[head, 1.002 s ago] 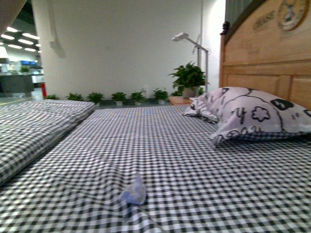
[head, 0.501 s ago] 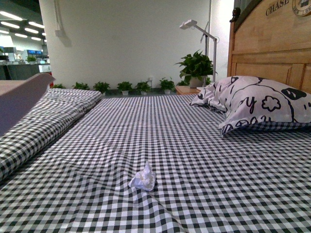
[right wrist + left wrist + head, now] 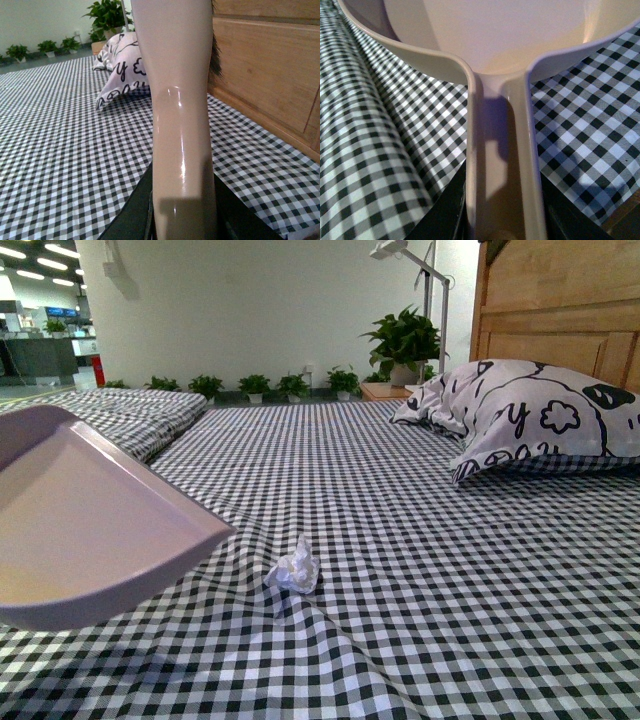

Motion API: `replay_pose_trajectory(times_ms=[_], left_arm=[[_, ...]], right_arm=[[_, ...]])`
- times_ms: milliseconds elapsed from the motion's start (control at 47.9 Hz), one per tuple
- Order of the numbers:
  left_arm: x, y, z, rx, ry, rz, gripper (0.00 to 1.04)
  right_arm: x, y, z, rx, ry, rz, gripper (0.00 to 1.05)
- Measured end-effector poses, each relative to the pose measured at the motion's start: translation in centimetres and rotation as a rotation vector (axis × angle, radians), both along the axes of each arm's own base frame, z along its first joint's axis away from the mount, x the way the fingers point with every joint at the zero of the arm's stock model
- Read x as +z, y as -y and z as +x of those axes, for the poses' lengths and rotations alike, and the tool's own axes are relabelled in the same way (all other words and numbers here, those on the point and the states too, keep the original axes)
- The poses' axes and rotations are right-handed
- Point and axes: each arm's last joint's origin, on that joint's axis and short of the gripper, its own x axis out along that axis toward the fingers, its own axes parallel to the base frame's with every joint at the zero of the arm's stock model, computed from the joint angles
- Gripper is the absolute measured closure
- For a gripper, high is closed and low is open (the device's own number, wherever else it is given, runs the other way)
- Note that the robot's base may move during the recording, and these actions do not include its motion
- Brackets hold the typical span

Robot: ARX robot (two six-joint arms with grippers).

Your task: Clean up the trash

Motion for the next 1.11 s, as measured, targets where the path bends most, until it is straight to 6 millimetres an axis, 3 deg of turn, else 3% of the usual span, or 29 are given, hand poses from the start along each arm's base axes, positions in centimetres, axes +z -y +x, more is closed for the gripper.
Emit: replay_pose_trajectory(times_ms=[209, 480, 772, 1106], left_arm=[[-0.7, 1.3, 3.9, -0.103, -0.038, 0.001, 0.78], [-2.0, 1.2, 6.9, -0.130, -0.159, -0.024, 0.78], [-3.0, 1.0, 8.9, -0.165, -0.266, -0.052, 0.78], [-3.2, 1.6, 9.4, -0.223, -0.350, -0.054, 0.78]], right_arm=[[0.0, 0.0, 0.0, 0.000, 0.000, 0.000, 0.85], [0.0, 0.0, 0.0, 0.000, 0.000, 0.000, 0.85], [0.0, 0.0, 0.0, 0.000, 0.000, 0.000, 0.85], [0.0, 0.0, 0.0, 0.000, 0.000, 0.000, 0.85]])
